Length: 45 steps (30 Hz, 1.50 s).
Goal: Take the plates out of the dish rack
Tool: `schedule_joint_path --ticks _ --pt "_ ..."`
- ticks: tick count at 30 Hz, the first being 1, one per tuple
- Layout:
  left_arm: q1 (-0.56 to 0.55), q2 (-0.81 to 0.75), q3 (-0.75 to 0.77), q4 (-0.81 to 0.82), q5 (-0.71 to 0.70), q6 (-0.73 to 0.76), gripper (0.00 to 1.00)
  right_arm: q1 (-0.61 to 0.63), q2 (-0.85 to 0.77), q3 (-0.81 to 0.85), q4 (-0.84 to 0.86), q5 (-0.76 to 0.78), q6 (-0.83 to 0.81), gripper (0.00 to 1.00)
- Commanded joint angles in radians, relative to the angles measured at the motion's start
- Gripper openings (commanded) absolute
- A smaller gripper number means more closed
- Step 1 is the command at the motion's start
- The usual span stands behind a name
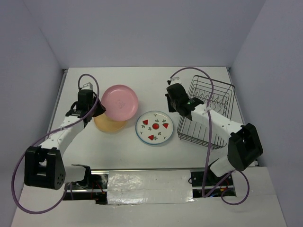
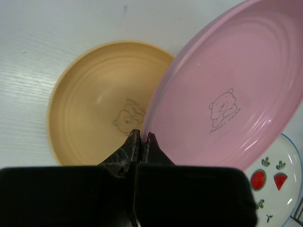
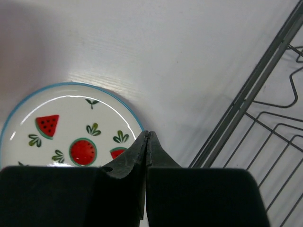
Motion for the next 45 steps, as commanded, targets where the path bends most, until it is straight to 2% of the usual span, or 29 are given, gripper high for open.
schedule_joint_path --ticks 1,4,8,21,26,30,32,33,35,36,37,42,45 --pt "0.068 -0.021 -0.036 0.099 0.040 -0.026 0.00 0.015 -0.054 -0.042 -0.038 0.126 -0.009 0.00" --pt "0.114 -0.001 -0.083 0.140 0.073 -0.036 0.00 0.021 -0.073 -0.079 -0.055 0.157 0.003 0.00" --pt "0.114 -0.004 -0.169 0.240 0.074 -0.056 0.00 0.022 -0.091 -0.108 -0.072 0.166 0.000 0.00" --pt "0.114 0.011 -0.269 0.312 0.052 -0.087 0.00 0.032 -0.111 -0.206 -0.141 0.315 0.032 0.00" --pt "0.114 0.021 -0.277 0.321 0.052 -0.089 0.03 0.032 -0.180 -0.235 -0.147 0.339 0.049 0.00" --pt "0.114 -0.007 -0.281 0.295 0.013 -0.085 0.13 0.032 -0.264 -0.263 -0.161 0.368 0.066 0.00" --pt "0.114 -0.010 -0.280 0.286 0.012 -0.087 0.21 0.033 -0.286 -0.268 -0.161 0.358 0.069 0.00" --pt "0.114 -0.008 -0.277 0.283 0.014 -0.088 0.33 0.033 -0.294 -0.260 -0.168 0.350 0.071 0.00" --pt "0.114 -0.004 -0.272 0.275 0.014 -0.087 0.45 0.032 -0.306 -0.252 -0.190 0.358 0.075 0.00" --pt "0.114 -0.001 -0.269 0.266 0.009 -0.087 0.56 0.033 -0.308 -0.251 -0.193 0.362 0.074 0.00" --pt "0.114 -0.002 -0.268 0.260 0.002 -0.085 0.60 0.032 -0.306 -0.249 -0.199 0.384 0.074 0.00" --pt "0.114 -0.034 -0.255 0.231 -0.040 -0.089 0.71 0.033 -0.294 -0.249 -0.219 0.408 0.078 0.00" --pt "0.114 -0.024 -0.211 0.216 -0.054 -0.076 0.74 0.033 -0.298 -0.248 -0.161 0.364 0.048 0.00"
